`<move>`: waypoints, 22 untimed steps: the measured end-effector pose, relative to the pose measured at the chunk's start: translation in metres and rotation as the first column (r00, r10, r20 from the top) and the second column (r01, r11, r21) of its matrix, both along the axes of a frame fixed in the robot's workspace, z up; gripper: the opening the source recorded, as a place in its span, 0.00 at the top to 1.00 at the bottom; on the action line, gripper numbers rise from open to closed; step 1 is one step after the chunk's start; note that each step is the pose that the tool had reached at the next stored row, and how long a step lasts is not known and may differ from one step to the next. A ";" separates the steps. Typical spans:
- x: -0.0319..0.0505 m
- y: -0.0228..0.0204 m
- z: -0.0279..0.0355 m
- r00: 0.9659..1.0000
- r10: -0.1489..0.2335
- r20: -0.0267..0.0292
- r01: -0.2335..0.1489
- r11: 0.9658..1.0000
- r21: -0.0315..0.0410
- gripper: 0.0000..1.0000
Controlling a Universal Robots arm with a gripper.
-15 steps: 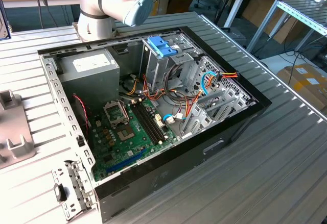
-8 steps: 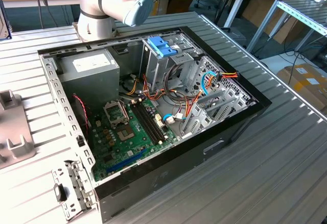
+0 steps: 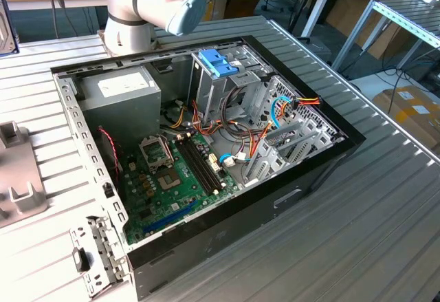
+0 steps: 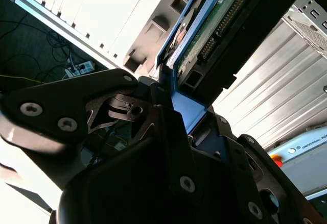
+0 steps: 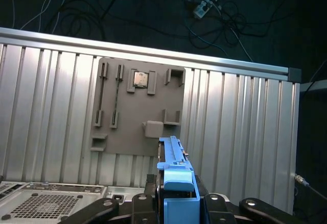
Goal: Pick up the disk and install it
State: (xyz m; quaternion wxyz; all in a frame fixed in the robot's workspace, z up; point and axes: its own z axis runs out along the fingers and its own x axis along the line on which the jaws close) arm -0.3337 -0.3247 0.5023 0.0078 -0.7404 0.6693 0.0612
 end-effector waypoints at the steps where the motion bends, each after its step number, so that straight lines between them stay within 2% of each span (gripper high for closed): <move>1: 0.0002 0.0000 0.0000 1.000 0.000 0.000 0.000 1.000 0.000 0.63; 17: 0.0033 -0.0001 -0.0005 1.000 0.000 0.000 0.000 1.000 0.000 0.63; 22: 0.0080 -0.0002 -0.0008 1.000 0.000 0.000 0.000 1.000 0.000 0.63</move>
